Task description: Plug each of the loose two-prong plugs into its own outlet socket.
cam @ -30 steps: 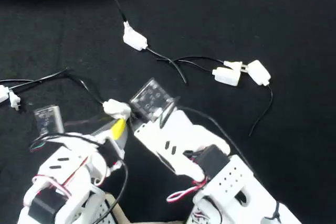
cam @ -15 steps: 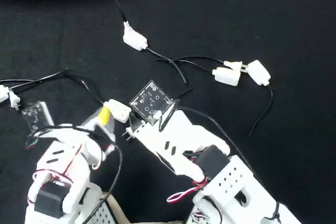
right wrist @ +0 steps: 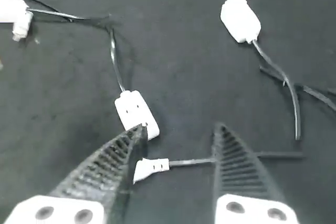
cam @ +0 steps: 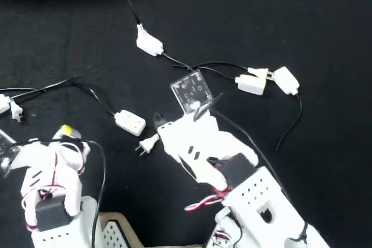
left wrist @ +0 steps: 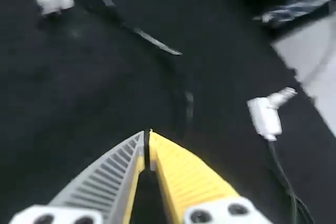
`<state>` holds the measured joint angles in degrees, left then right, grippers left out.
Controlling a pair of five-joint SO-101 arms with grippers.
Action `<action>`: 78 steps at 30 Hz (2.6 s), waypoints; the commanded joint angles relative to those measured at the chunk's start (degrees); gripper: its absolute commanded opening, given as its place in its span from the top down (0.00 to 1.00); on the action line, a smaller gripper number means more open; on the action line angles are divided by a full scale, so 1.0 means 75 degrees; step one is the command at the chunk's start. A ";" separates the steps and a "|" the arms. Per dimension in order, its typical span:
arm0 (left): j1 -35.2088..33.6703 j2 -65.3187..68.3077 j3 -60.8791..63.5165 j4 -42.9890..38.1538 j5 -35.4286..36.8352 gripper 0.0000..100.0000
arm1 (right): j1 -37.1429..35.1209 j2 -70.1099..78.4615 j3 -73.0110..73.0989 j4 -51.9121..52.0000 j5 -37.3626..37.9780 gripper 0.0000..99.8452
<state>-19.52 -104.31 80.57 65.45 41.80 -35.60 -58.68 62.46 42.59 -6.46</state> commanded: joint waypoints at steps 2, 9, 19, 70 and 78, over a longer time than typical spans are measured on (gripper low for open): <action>-0.0475 -0.0035 0.0147 -0.0012 -0.0094 0.97 | 0.0094 0.2104 -0.1342 -0.0023 -0.0434 0.85; -0.0334 -0.0035 0.0217 -0.0035 -0.0094 0.97 | 0.0047 0.5726 -0.4448 0.1852 -0.2122 0.85; -0.0322 -0.0035 0.0229 -0.0035 -0.0094 0.97 | -0.0352 0.8680 -0.7320 0.4021 -0.4185 0.85; -0.0803 -0.0035 0.0158 -0.0035 -0.0422 0.97 | -0.1606 1.0438 -0.8316 0.4454 -0.7736 0.85; -0.0803 -0.0035 0.0158 -0.0035 -0.0422 0.97 | -0.1606 1.0426 -0.7941 0.4466 -0.6529 0.85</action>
<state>-24.97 -104.31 82.59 65.45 39.16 -47.21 20.09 2.33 76.09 -63.16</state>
